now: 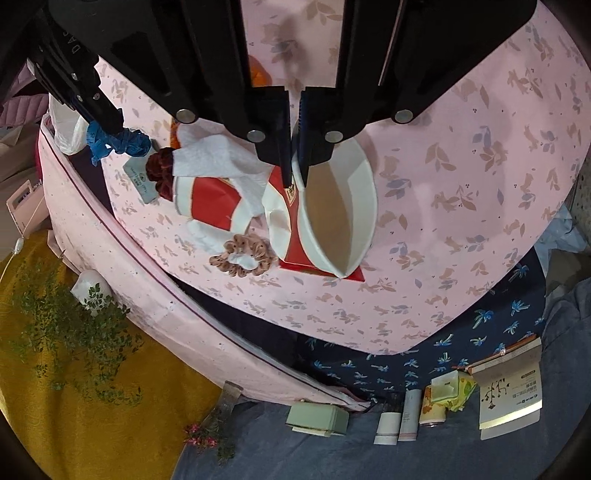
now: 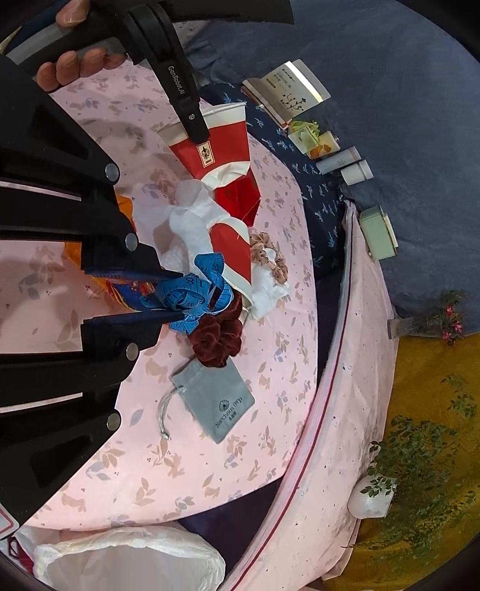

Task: Collect trash
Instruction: 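Carry the cup and ribbon over the bin and open both tools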

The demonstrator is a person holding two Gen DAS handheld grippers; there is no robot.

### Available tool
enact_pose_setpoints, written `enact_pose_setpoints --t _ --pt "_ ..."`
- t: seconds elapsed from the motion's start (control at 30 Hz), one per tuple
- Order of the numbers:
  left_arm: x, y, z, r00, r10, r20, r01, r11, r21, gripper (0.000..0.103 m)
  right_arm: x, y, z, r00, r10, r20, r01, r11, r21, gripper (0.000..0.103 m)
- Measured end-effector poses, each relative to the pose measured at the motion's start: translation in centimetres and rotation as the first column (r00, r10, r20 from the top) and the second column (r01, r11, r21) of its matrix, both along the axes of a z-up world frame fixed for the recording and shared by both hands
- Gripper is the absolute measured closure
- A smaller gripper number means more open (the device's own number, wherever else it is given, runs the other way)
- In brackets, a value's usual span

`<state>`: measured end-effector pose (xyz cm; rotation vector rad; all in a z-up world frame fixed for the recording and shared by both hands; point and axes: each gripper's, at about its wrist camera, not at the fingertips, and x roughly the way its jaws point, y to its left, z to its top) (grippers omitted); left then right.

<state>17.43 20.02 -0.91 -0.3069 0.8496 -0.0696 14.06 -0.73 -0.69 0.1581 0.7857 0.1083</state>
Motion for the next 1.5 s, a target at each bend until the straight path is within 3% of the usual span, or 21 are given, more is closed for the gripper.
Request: enact_pose_setpoints --t 0.33,0.63,0.9,1.17,1.5 --pt "-2.6 -7.2 5.2 0.986 -0.133 0.105 0.135 0.991 -0.006 0.101 -3.4 -6.2 3.0 0.992 -0.108 0.072 0.107 0.994 0.012 0.089" --pt "-4.8 -17.9 6.9 0.931 -0.341 0.132 0.346 0.938 -0.019 0.101 -6.7 -13.0 3.8 0.966 -0.241 0.089 0.241 0.97 0.019 0.089" --pt "-6.8 -26.8 6.3 0.864 -0.49 0.116 0.497 0.867 -0.036 0.101 -10.4 -19.6 3.5 0.926 -0.369 0.081 0.369 0.929 0.015 0.089" --pt "-8.0 -32.3 4.3 0.81 -0.583 0.064 0.586 0.808 -0.061 0.101 -12.9 -24.6 2.0 0.89 -0.452 0.055 0.451 0.892 0.023 0.089" --pt "-8.5 -35.9 2.5 0.771 -0.637 0.012 0.636 0.767 -0.081 0.1 -14.1 -27.1 1.1 0.866 -0.499 0.037 0.498 0.867 0.033 0.089"
